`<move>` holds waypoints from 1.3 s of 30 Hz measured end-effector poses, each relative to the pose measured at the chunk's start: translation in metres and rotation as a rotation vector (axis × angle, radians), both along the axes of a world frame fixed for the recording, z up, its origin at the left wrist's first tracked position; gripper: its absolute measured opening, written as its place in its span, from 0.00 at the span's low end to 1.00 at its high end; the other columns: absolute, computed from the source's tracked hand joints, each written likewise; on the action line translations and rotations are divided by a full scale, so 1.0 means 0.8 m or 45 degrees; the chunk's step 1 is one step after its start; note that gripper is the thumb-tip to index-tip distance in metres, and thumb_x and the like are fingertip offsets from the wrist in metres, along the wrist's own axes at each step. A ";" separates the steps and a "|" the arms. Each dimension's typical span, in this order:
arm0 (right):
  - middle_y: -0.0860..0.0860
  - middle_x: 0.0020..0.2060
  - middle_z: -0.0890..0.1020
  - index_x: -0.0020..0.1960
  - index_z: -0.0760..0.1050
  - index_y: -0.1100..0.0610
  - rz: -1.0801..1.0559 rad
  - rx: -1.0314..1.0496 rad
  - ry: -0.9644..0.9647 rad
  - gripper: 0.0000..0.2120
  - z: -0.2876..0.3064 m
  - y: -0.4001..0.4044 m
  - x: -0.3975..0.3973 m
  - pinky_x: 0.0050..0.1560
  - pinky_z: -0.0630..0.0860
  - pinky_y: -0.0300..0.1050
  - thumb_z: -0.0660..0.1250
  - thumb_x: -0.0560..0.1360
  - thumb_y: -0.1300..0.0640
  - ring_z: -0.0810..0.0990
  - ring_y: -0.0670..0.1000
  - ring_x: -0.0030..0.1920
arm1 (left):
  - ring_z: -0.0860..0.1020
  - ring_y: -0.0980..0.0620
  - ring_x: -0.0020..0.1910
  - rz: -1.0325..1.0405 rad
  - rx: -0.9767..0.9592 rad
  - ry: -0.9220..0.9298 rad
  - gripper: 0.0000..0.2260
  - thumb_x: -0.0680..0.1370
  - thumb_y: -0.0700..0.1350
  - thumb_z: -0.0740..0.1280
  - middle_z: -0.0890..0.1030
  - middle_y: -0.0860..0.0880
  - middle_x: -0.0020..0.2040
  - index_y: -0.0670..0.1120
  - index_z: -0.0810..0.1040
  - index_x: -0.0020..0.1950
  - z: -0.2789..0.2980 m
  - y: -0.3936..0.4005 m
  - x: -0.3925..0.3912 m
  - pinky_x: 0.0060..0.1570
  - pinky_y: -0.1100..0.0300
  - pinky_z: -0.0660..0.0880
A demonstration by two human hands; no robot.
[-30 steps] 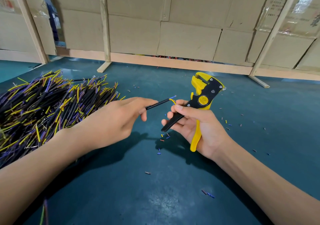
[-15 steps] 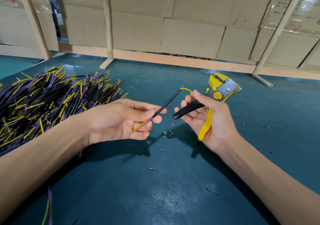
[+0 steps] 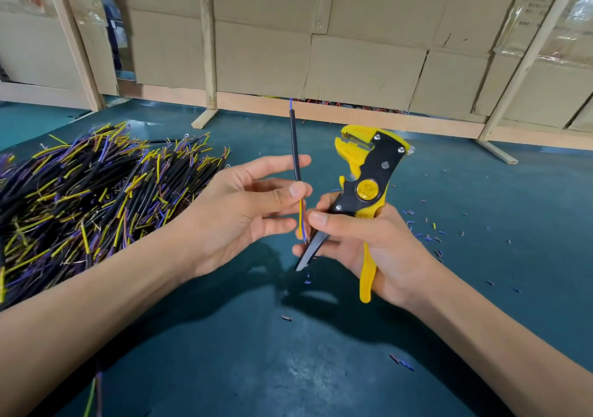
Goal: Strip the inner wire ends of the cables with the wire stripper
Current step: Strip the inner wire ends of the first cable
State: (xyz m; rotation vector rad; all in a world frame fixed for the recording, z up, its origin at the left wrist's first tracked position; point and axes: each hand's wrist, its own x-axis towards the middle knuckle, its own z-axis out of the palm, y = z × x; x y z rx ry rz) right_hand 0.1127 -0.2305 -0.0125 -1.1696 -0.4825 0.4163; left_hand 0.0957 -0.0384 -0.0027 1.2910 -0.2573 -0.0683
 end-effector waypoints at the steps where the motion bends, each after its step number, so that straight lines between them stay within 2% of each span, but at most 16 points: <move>1: 0.61 0.37 0.79 0.45 0.77 0.64 -0.002 -0.013 -0.001 0.06 0.000 0.000 0.000 0.47 0.82 0.61 0.72 0.69 0.68 0.82 0.60 0.40 | 0.80 0.50 0.40 0.023 -0.010 -0.024 0.22 0.69 0.40 0.77 0.83 0.46 0.45 0.48 0.82 0.63 0.000 -0.002 -0.001 0.53 0.46 0.79; 5: 0.60 0.36 0.79 0.45 0.77 0.65 -0.015 -0.039 0.001 0.07 0.001 -0.001 0.001 0.46 0.82 0.61 0.72 0.68 0.70 0.82 0.60 0.38 | 0.80 0.48 0.40 0.035 -0.050 -0.084 0.21 0.71 0.40 0.72 0.82 0.43 0.44 0.48 0.81 0.65 0.001 -0.008 -0.004 0.45 0.52 0.81; 7: 0.60 0.35 0.79 0.43 0.78 0.64 -0.037 -0.031 0.016 0.07 0.001 -0.001 0.002 0.46 0.81 0.61 0.72 0.68 0.71 0.82 0.60 0.38 | 0.80 0.46 0.40 0.006 -0.027 -0.090 0.22 0.72 0.40 0.71 0.82 0.42 0.44 0.46 0.79 0.67 0.002 -0.008 -0.004 0.44 0.53 0.81; 10: 0.60 0.34 0.77 0.43 0.78 0.63 -0.097 0.021 0.082 0.06 0.002 -0.001 0.004 0.45 0.81 0.61 0.71 0.68 0.70 0.81 0.61 0.36 | 0.77 0.49 0.43 -0.016 0.020 -0.056 0.22 0.72 0.39 0.70 0.80 0.44 0.42 0.47 0.80 0.67 0.004 -0.004 -0.003 0.44 0.55 0.80; 14: 0.60 0.34 0.78 0.43 0.77 0.63 -0.182 0.072 0.134 0.05 0.004 -0.004 0.007 0.44 0.82 0.60 0.72 0.68 0.67 0.81 0.60 0.35 | 0.70 0.51 0.42 -0.146 0.101 0.101 0.23 0.70 0.36 0.72 0.79 0.47 0.41 0.50 0.83 0.63 0.011 0.004 -0.003 0.34 0.62 0.73; 16: 0.60 0.34 0.78 0.44 0.77 0.63 -0.189 0.054 0.120 0.06 0.004 -0.004 0.007 0.44 0.82 0.60 0.72 0.68 0.67 0.81 0.59 0.35 | 0.68 0.50 0.43 -0.150 0.118 0.127 0.21 0.69 0.36 0.73 0.78 0.46 0.40 0.48 0.84 0.61 0.010 0.004 -0.003 0.31 0.62 0.69; 19: 0.60 0.34 0.78 0.43 0.78 0.63 -0.187 0.023 0.096 0.06 0.002 -0.002 0.007 0.44 0.82 0.60 0.73 0.69 0.66 0.80 0.59 0.35 | 0.73 0.54 0.37 -0.124 0.152 0.129 0.13 0.70 0.39 0.74 0.78 0.48 0.39 0.43 0.85 0.54 0.006 0.002 -0.004 0.31 0.64 0.70; 22: 0.59 0.35 0.77 0.41 0.79 0.61 -0.096 0.043 0.139 0.05 0.004 -0.004 0.006 0.43 0.81 0.59 0.72 0.72 0.60 0.79 0.59 0.36 | 0.74 0.55 0.36 -0.011 0.104 0.087 0.08 0.70 0.40 0.74 0.78 0.49 0.39 0.44 0.86 0.49 0.002 0.000 -0.001 0.32 0.64 0.71; 25: 0.59 0.36 0.77 0.40 0.78 0.61 0.038 0.044 0.242 0.06 0.008 -0.011 0.005 0.42 0.81 0.58 0.70 0.72 0.58 0.79 0.59 0.36 | 0.74 0.54 0.37 0.114 -0.050 0.044 0.08 0.71 0.41 0.72 0.78 0.49 0.40 0.44 0.86 0.49 0.003 0.003 0.002 0.33 0.64 0.71; 28: 0.61 0.37 0.79 0.41 0.78 0.62 0.155 -0.015 0.236 0.05 0.009 -0.015 0.003 0.42 0.81 0.58 0.67 0.72 0.59 0.81 0.61 0.38 | 0.77 0.55 0.38 0.160 -0.163 0.000 0.09 0.72 0.41 0.72 0.80 0.50 0.41 0.45 0.86 0.52 0.005 0.006 0.003 0.34 0.64 0.72; 33: 0.61 0.36 0.80 0.41 0.78 0.62 0.304 -0.099 0.147 0.03 0.006 -0.012 -0.001 0.43 0.81 0.58 0.67 0.71 0.62 0.81 0.62 0.38 | 0.79 0.55 0.40 0.200 -0.181 -0.036 0.09 0.73 0.41 0.72 0.80 0.49 0.41 0.45 0.86 0.51 0.004 0.000 0.000 0.35 0.63 0.72; 39: 0.60 0.34 0.77 0.42 0.75 0.64 0.389 -0.137 0.110 0.06 0.002 -0.012 -0.004 0.44 0.80 0.60 0.69 0.71 0.61 0.79 0.61 0.36 | 0.78 0.55 0.40 0.265 -0.258 -0.104 0.08 0.73 0.40 0.71 0.80 0.48 0.40 0.43 0.86 0.50 0.008 -0.002 0.001 0.34 0.63 0.70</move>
